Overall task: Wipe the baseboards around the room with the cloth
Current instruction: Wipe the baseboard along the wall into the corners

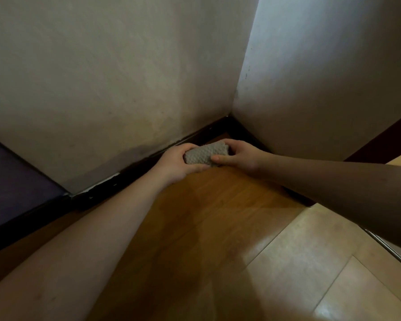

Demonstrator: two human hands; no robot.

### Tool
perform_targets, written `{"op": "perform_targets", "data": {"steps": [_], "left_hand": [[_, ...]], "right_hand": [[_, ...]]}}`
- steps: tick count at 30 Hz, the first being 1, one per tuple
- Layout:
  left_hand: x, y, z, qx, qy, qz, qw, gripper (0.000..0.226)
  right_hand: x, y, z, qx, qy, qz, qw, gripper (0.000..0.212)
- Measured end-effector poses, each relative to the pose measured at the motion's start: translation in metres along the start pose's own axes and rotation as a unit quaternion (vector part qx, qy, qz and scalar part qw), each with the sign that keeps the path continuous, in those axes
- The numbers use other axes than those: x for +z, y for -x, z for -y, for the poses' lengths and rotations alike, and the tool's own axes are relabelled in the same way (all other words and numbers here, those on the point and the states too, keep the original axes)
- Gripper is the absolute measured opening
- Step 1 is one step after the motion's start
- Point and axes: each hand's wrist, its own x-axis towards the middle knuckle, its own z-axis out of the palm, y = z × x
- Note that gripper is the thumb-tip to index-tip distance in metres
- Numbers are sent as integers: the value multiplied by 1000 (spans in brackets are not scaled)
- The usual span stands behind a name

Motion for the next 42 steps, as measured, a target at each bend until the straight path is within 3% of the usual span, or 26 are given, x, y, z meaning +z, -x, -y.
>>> {"op": "perform_targets", "data": {"steps": [5,9,12,15,16,20,24,27,31,34,36,39,42], "left_hand": [[-12,2,5,-9,109,54,992,57],[-5,-1,13,-28,226,28,973,68],[13,-3,4,-44,233,-64,969,52],[28,-6,-8,-110,235,-251,933,16],[31,-6,-12,-116,225,-276,927,3],[41,-11,-29,-103,263,-140,949,27],[36,-15,-38,-116,375,-115,913,48],[25,-12,-30,-116,469,-61,874,62],[16,-5,-12,-95,427,-20,899,58],[13,-1,-1,-88,411,11,907,54],[11,1,1,-85,382,40,919,61],[9,2,1,-69,363,79,926,59],[8,3,0,-46,343,99,933,52]], "right_hand": [[-8,1,3,-31,13,44,998,34],[-6,0,7,-37,28,27,999,32],[-6,-4,6,-47,130,-98,986,39],[-4,0,-1,-59,114,-250,960,44],[-3,2,-3,-67,104,-280,952,46],[6,9,-7,-113,149,-317,930,55],[19,14,-10,-150,207,-220,941,71],[24,16,-13,-185,191,-154,952,58],[21,20,-16,-220,210,-137,943,38],[16,19,-16,-168,140,-230,948,30],[11,16,-12,-106,94,-242,960,41],[7,16,-11,-36,-2,-132,991,68],[4,21,-15,-42,-28,-50,997,76]]}}
